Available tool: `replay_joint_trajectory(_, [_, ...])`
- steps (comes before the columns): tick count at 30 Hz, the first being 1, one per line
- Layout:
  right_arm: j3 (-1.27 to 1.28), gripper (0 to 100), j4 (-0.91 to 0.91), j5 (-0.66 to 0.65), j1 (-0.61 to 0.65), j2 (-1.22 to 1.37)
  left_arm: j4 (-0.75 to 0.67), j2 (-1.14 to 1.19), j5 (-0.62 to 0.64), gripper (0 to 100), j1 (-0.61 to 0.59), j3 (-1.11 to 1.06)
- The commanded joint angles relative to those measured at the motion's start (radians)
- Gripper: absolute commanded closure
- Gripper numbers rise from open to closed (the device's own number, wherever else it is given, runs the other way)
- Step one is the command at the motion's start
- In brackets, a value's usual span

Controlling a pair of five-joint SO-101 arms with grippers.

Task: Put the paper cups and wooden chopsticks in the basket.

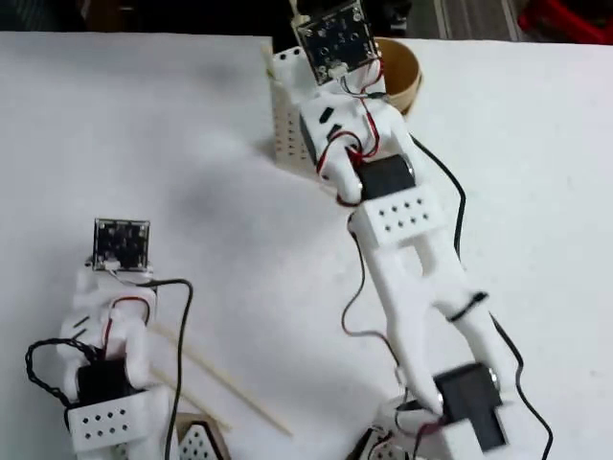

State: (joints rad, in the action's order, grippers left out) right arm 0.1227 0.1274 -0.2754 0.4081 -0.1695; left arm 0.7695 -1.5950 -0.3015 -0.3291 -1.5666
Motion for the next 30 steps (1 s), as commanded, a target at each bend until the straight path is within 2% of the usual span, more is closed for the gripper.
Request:
replay_joint_trajectory(1, [-0.003, 98.0, -0.099, 0.014, -0.053, 0.074, 0.002, -0.013, -0.011, 98, -0.01, 0.005])
replay_joint_trajectory(8, [-0.005, 98.0, -0.165, 0.015, -0.074, 0.219, 0.002, -0.013, -0.011, 98, -0.01, 0.005])
replay_joint_trajectory(14, [-0.002, 96.6, -0.148, 0.015, -0.068, 0.268, 0.002, -0.013, -0.011, 98, -0.01, 0.005])
replay_joint_trajectory(19, [-0.003, 82.7, -0.021, 0.049, -0.073, 0.228, 0.002, -0.013, -0.011, 98, -0.01, 0.005])
replay_joint_trajectory(22, [-0.003, 82.6, 0.091, 0.094, -0.079, 0.14, 0.002, -0.013, -0.011, 98, -0.01, 0.005])
replay_joint_trajectory(30, [-0.002, 82.6, 0.521, 0.091, -0.082, -0.157, 0.002, -0.013, -0.012, 98, -0.01, 0.005])
